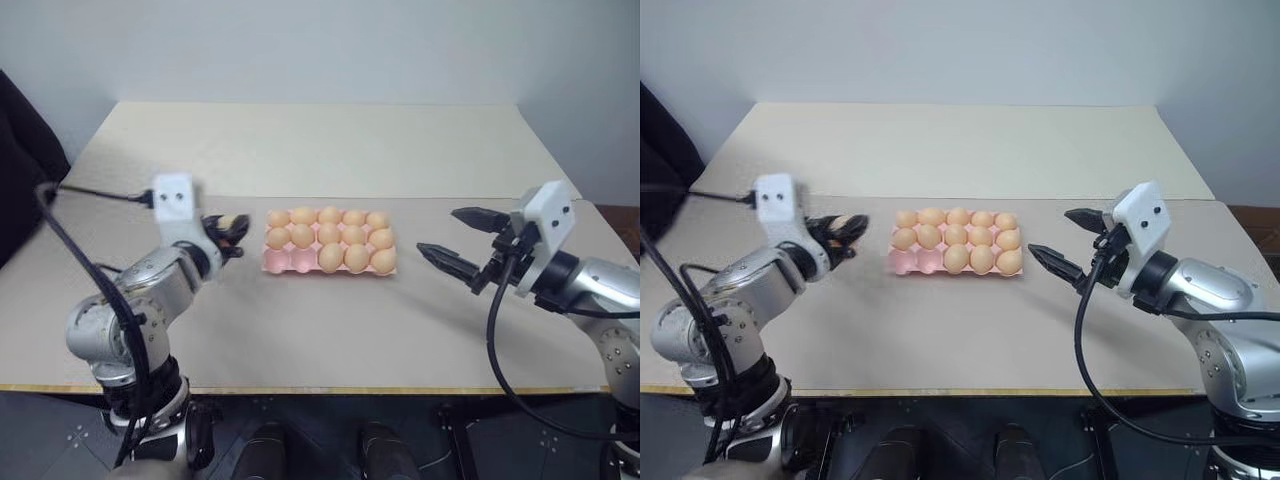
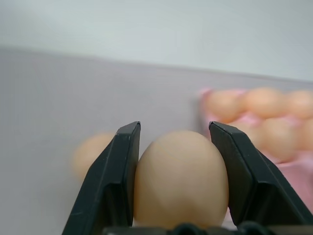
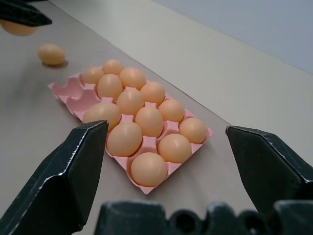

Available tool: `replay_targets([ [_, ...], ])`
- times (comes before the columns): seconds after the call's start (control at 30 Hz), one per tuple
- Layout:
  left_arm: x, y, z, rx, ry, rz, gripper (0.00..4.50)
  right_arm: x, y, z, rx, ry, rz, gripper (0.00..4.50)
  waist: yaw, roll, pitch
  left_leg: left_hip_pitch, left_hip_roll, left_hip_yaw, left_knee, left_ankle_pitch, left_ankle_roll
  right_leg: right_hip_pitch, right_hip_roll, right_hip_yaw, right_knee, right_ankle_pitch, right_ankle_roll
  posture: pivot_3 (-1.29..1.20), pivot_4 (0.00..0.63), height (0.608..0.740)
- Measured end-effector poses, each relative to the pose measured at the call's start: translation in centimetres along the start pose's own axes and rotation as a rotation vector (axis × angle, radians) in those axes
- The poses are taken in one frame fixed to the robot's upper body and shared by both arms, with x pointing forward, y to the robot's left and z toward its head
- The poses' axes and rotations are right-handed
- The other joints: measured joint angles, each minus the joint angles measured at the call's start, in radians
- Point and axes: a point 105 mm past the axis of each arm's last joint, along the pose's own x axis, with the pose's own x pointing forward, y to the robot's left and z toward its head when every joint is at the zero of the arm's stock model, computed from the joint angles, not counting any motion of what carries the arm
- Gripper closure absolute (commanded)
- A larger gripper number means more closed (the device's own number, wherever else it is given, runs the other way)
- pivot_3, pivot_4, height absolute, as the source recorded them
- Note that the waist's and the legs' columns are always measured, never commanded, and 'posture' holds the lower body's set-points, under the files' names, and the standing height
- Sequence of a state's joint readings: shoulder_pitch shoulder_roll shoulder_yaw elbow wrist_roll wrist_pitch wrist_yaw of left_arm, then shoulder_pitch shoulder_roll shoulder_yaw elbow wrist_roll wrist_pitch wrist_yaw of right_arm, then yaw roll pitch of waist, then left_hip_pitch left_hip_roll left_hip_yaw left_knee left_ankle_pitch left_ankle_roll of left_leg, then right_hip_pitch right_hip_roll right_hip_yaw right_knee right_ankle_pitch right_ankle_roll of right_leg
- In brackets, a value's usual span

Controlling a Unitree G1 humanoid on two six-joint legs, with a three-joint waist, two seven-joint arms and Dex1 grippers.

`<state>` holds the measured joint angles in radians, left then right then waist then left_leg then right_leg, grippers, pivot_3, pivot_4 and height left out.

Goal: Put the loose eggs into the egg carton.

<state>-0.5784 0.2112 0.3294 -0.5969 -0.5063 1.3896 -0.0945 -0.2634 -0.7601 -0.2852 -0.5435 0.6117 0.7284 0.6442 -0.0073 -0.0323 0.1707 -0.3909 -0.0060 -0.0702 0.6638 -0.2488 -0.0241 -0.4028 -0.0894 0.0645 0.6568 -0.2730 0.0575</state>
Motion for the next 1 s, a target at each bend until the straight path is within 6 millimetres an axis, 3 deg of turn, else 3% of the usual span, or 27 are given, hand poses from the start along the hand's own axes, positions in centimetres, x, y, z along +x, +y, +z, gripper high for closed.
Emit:
replay_targets([
  [0.13, 2.1, -3.2, -1.7, 0.034, 0.097, -0.174, 2.17, 0.0, 0.0, 0.1, -0.005, -0.004, -0.011, 0.0, -0.006, 0.0, 0.0, 0.0, 0.001, 0.0, 0.0, 0.0, 0.0, -0.001, 0.001, 0.0, 0.0, 0.0, 0.0, 0.0, 0.15, 0.74],
  [0.33, 4.2, -3.6, -4.1, 0.115, 0.196, -0.237, 2.17, 0.0, 0.0, 0.2, -0.005, -0.011, -0.028, 0.0, -0.012, 0.0, 0.0, 0.0, 0.001, 0.0, 0.0, 0.0, 0.0, -0.001, 0.002, 0.001, 0.0, 0.0, 0.0, 0.0, 0.15, 0.74],
  [0.43, 4.7, -3.9, -4.7, 0.114, 0.213, -0.269, 1.52, 0.1, 0.0, 0.2, -0.001, -0.016, -0.038, 0.0, -0.007, 0.0, 0.0, 0.0, 0.001, 0.0, 0.0, 0.0, 0.0, -0.001, 0.001, 0.001, 0.0, 0.0, 0.0, 0.0, 0.15, 0.74],
  [0.57, 5.0, -4.1, -4.6, 0.136, 0.196, -0.277, 0.26, 0.1, 0.0, 0.4, -0.001, -0.029, -0.05, 0.0, -0.007, 0.0, 0.0, 0.0, 0.001, 0.0, 0.0, 0.0, 0.0, -0.001, 0.001, 0.001, 0.0, 0.0, 0.0, 0.0, 0.15, 0.74],
  [0.6, 4.9, -3.9, -4.3, 0.144, 0.184, -0.274, 0.03, 0.0, 0.0, 0.4, 0.003, -0.033, -0.055, 0.0, -0.008, 0.0, 0.0, 0.0, 0.001, 0.0, 0.0, 0.0, 0.0, -0.001, 0.001, 0.001, 0.0, 0.0, 0.0, 0.0, 0.15, 0.74],
  [0.77, 3.4, -1.6, -0.7, 0.227, 0.076, -0.243, 0.03, 0.0, 0.0, 0.6, 0.019, -0.046, -0.049, 0.0, -0.013, 0.0, 0.0, 0.0, 0.002, 0.0, 0.0, 0.0, 0.0, -0.002, 0.002, 0.001, 0.0, 0.0, 0.0, 0.0, 0.15, 0.74],
  [0.9, -0.4, 2.2, 3.1, 0.373, -0.032, -0.2, 0.03, -0.1, 0.0, 0.4, 0.024, -0.035, -0.035, 0.0, -0.019, 0.001, 0.0, 0.001, 0.002, 0.0, -0.001, 0.0, 0.0, -0.002, 0.003, 0.001, 0.0, 0.0, 0.0, 0.0, 0.15, 0.74],
  [1.0, -3.1, 5.0, 3.1, 0.394, -0.02, -0.195, 0.03, -0.3, -0.2, 0.1, 0.02, -0.017, -0.019, 0.0, -0.019, 0.001, 0.0, 0.001, 0.002, 0.0, -0.002, 0.0, 0.0, -0.002, 0.002, 0.001, 0.0, 0.0, 0.0, 0.0, 0.15, 0.74],
])
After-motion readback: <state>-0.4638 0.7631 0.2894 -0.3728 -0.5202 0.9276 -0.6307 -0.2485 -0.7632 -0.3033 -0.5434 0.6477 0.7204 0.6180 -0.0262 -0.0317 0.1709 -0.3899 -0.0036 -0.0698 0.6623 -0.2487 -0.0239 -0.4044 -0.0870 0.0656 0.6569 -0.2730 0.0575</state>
